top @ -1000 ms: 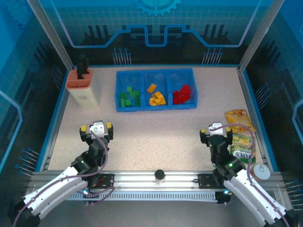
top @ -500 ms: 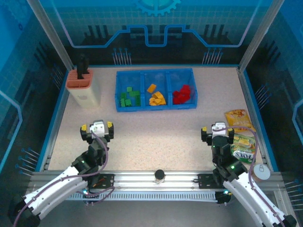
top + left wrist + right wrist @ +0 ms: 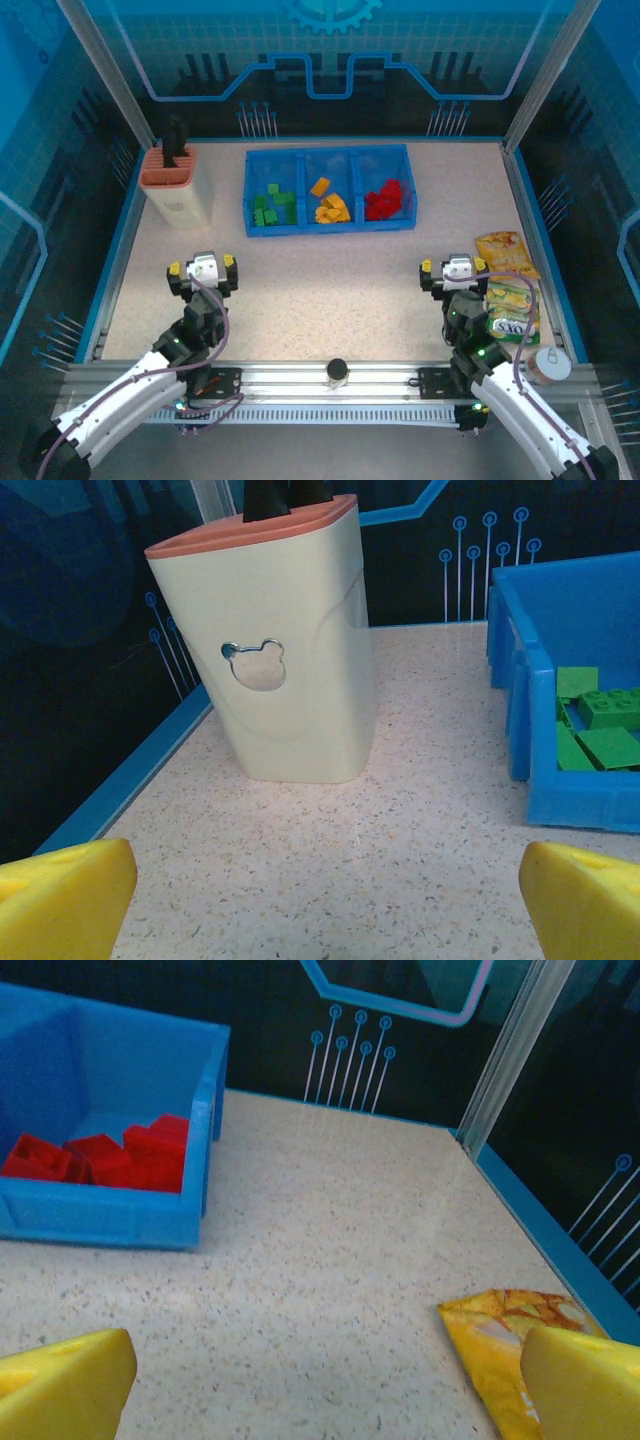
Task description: Sort the legos into containers by color
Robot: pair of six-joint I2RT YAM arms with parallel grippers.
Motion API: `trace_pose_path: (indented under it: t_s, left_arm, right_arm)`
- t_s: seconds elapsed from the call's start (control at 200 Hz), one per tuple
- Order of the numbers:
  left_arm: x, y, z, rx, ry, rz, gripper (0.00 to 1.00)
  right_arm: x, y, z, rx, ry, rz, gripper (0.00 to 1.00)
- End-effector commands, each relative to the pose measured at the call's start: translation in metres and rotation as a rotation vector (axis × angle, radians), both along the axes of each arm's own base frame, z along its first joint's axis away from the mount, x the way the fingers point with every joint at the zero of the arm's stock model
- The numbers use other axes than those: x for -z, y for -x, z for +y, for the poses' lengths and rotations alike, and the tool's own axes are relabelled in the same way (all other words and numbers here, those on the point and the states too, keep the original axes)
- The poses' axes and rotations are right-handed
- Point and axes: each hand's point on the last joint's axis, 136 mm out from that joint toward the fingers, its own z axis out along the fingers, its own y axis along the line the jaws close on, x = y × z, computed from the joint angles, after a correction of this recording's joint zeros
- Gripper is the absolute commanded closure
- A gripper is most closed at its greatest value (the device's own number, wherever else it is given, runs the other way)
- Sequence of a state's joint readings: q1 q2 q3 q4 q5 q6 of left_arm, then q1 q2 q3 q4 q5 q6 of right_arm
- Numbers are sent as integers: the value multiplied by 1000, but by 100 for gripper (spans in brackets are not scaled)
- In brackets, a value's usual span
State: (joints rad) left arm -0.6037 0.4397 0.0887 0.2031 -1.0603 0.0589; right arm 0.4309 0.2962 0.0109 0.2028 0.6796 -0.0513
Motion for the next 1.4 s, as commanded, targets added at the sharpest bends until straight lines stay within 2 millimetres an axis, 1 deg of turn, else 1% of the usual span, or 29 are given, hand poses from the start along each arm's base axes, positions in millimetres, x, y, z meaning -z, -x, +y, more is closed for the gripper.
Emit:
trace_pose_path:
  t_s: [0.0,0.225,0.49,0.835,1.026,1.396]
  left_arm:
    - [0,-4,0,7,12,-25,1]
    - [0,-9,1,13,20,-58,1]
    - [1,-15,10,-7,57,-82,1]
    - [4,-23,13,-10,72,-83,1]
    - [4,-29,11,-4,65,-78,1]
    - [5,-33,13,-10,69,-80,1]
  right_arm:
    - [-17,-4,1,-11,-17,-93,0]
    - [-17,-5,2,-20,-22,-102,0]
    - [-15,-11,1,-25,-37,-97,0]
    - [-13,-23,7,-55,-25,-94,0]
    - [-11,-29,11,-73,-15,-94,0]
    - [-7,-45,18,-101,-13,-71,0]
